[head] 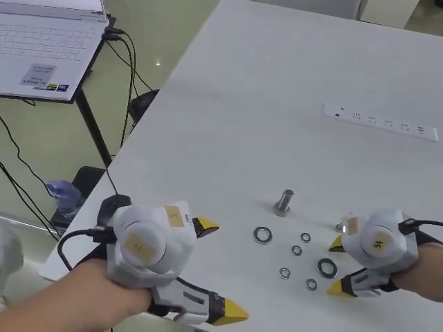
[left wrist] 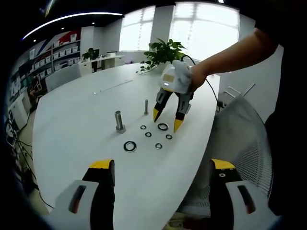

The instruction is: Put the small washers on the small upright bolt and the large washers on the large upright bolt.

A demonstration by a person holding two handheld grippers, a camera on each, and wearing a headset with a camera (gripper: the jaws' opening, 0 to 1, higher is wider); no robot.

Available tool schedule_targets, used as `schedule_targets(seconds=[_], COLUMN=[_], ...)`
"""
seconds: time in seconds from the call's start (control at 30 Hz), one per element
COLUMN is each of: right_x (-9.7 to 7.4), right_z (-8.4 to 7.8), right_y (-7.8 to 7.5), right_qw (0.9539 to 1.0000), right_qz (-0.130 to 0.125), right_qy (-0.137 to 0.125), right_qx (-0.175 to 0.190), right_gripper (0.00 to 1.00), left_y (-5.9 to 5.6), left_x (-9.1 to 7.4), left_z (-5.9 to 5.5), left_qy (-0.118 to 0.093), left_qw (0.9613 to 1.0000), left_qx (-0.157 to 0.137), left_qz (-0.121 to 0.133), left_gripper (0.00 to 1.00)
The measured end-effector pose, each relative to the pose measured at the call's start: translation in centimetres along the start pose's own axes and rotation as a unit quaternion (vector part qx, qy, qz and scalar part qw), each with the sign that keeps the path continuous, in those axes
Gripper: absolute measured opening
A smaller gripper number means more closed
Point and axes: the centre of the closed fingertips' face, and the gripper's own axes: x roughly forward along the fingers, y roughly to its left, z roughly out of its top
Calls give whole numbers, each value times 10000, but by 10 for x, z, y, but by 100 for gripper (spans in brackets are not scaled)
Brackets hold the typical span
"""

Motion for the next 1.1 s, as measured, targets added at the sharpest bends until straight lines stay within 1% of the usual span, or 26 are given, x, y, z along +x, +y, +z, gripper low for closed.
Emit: schedule_targets(seconds=[0.13,0.2,0.3,0.4,0.53,0.63,0.7,0.83,0.87,0.9,0.97,1.0,1.03,1.07,1.1], right_x=[0,0,0,0,0,1,1,2,2,2,3,2,3,3,3], right_z=[0,0,1,1,2,4,5,4,4,4,3,3,3,2,2], right_y=[0,-1,-1,-2,-2,-2,0,0,-1,0,-1,-2,-3,-2,-3], right_qw=[10000,9999,9999,9999,10000,9999,9997,9988,9981,9980,9969,9964,9965,9965,9961], right_qz=[5,-5,4,1,15,22,46,50,6,13,36,48,61,77,92], right_qy=[-17,-10,56,100,98,126,216,470,587,619,754,800,804,808,816], right_qx=[84,100,91,77,12,-36,-111,-148,-165,-136,-220,-272,-205,-219,-313], right_gripper=[46,44,44,43,37,32,30,30,26,26,25,24,23,23,23], left_y=[2,3,3,3,2,2,2,0,0,-1,-2,-2,-3,-4,-5], left_x=[2,2,2,3,3,3,2,1,1,1,1,1,1,0,0], left_z=[-1,-3,-2,-2,-2,-5,-10,-11,-12,-12,-12,-12,-10,-9,-8], left_qy=[41,105,82,109,105,128,179,194,208,213,224,223,222,223,221], left_qw=[9999,9999,9999,9998,9999,9999,9998,9998,9998,9998,9997,9997,9997,9997,9997], left_qx=[95,98,36,134,89,55,34,6,7,13,27,29,33,40,54], left_qz=[-24,-26,-60,-62,-42,-35,-27,-38,-49,-55,-67,-74,-87,-98,-111], left_gripper=[80,80,80,78,77,76,76,74,74,73,72,72,71,70,69])
